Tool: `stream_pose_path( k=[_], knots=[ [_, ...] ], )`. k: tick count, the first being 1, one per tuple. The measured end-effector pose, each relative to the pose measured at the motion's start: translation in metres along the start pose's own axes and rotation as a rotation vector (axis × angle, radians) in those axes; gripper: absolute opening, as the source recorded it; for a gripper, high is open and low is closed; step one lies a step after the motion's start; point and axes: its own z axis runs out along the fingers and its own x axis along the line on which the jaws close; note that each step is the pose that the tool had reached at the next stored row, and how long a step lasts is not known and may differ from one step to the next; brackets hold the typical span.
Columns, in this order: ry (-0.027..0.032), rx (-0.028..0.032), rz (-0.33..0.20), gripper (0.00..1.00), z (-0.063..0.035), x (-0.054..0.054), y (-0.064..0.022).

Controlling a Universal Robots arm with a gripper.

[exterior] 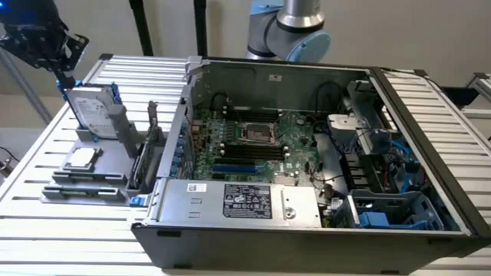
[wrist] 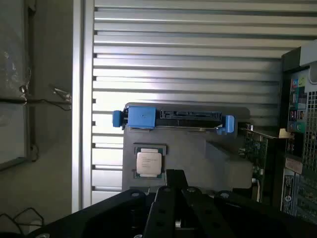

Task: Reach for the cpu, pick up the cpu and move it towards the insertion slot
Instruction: 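Pick up the cpu and move it towards the insertion slot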

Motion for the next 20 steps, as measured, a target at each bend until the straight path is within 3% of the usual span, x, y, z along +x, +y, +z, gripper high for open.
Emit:
stream_pose_path(
  k=[14,20],
  knots=[
    [-0.0001,0.0,0.0,0.11,0.0004,0.0006,-0.0002],
    [0.0,0.0001,0.0,0.11,0.0066,0.0068,-0.0073]
  ],
)
